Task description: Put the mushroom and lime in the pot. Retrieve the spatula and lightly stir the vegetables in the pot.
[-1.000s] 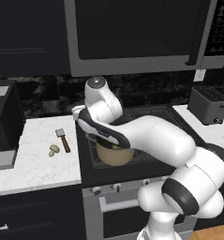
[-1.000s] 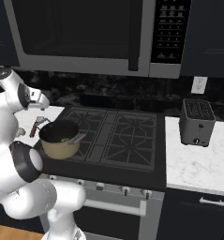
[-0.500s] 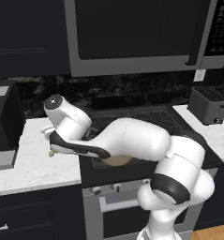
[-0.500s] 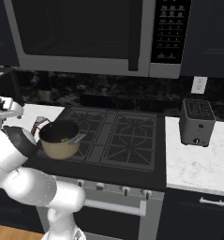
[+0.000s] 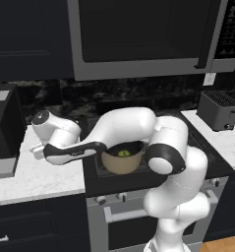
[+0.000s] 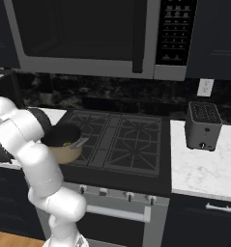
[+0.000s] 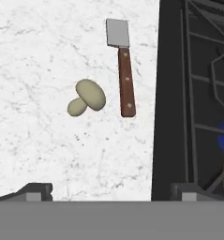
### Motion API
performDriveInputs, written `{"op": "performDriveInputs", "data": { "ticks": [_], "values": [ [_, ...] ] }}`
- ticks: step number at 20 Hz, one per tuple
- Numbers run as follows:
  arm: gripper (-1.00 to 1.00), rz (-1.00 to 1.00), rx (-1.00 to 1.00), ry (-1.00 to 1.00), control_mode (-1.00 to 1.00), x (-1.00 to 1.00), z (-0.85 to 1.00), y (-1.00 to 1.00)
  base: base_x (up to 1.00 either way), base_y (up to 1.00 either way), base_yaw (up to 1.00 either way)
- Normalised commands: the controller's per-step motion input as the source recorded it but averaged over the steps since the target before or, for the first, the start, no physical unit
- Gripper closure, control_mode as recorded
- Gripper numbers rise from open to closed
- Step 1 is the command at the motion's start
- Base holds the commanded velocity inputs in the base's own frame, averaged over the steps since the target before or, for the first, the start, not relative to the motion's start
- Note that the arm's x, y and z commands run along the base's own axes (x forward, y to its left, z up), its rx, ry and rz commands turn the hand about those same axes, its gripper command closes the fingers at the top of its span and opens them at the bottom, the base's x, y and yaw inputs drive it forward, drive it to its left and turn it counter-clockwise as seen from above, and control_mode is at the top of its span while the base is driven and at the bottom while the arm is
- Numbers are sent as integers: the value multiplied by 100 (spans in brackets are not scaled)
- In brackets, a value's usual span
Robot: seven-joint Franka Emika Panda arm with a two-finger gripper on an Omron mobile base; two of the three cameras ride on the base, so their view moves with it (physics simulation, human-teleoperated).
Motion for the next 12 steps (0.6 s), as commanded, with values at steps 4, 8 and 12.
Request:
{"op": "performDriveInputs", "data": {
  "ticks": [4,8,12],
  "values": [
    [-100,0,-2,11,-100,18,-48,32,0,0,0],
    [-100,0,-4,5,-100,20,-38,15,0,0,0],
    [-100,0,-5,0,-100,24,-21,1,0,0,0]
  ]
}}
